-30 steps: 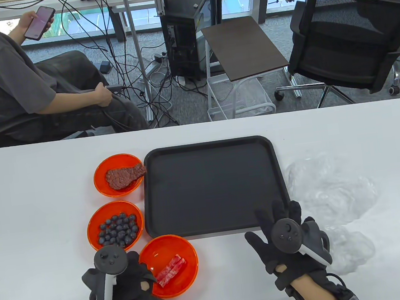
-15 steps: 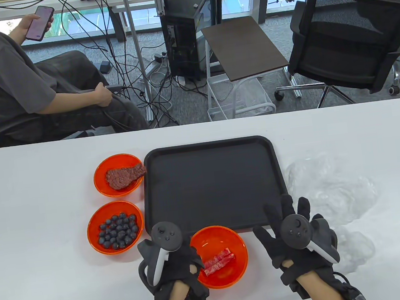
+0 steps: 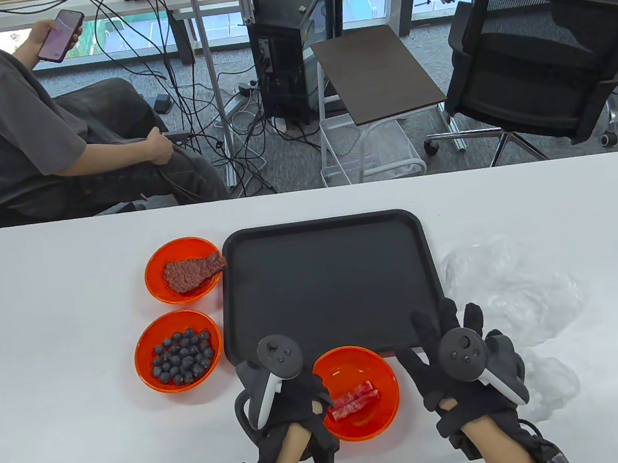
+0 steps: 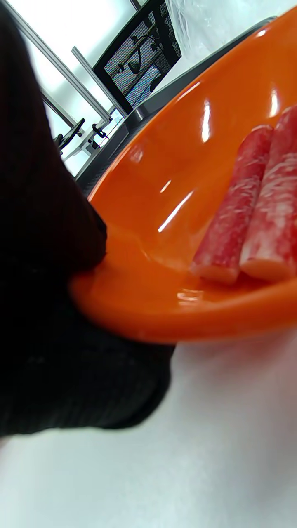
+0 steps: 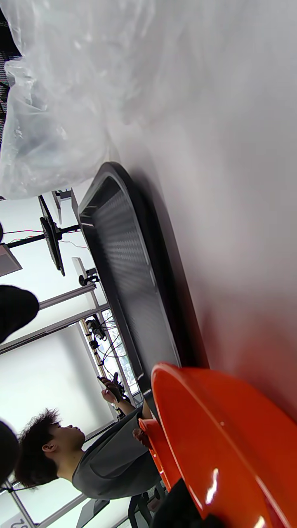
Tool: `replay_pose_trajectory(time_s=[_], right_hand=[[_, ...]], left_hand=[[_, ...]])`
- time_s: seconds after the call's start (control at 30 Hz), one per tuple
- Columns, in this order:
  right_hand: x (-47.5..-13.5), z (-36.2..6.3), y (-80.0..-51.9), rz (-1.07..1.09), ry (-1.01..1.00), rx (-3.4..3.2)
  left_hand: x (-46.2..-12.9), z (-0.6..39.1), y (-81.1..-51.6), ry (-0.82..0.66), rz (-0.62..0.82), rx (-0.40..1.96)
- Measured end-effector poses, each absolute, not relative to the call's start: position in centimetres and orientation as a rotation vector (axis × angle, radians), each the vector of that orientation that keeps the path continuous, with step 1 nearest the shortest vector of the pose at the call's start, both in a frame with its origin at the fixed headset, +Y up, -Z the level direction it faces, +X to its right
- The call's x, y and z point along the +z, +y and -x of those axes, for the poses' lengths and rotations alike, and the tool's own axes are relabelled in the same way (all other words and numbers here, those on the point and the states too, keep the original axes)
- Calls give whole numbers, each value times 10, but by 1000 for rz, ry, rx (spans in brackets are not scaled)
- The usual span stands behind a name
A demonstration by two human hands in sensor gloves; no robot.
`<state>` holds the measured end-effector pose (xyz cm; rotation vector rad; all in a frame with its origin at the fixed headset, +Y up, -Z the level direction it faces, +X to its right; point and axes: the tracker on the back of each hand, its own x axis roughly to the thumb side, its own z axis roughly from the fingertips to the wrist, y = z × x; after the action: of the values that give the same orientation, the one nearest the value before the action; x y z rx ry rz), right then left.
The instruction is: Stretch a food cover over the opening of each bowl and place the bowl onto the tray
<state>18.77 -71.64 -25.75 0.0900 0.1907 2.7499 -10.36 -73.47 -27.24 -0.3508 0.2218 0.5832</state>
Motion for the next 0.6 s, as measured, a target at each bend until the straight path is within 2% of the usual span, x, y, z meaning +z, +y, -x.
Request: replay_pose_trajectory(time_s=[0.33, 0.43, 0.53, 0.6], right_hand=[[-256, -191, -714, -80, 186, 2736], [-254, -199, -707, -62, 136, 2714], [-252, -211, -697, -15, 57, 2707], [-251, -220, -690, 8, 35, 2689]], left_hand=[[-267, 106, -731, 216, 361, 582], [-264, 109, -712, 124, 247, 550], [-263, 115, -696, -22, 54, 456], [-267, 120, -696, -85, 57, 356]])
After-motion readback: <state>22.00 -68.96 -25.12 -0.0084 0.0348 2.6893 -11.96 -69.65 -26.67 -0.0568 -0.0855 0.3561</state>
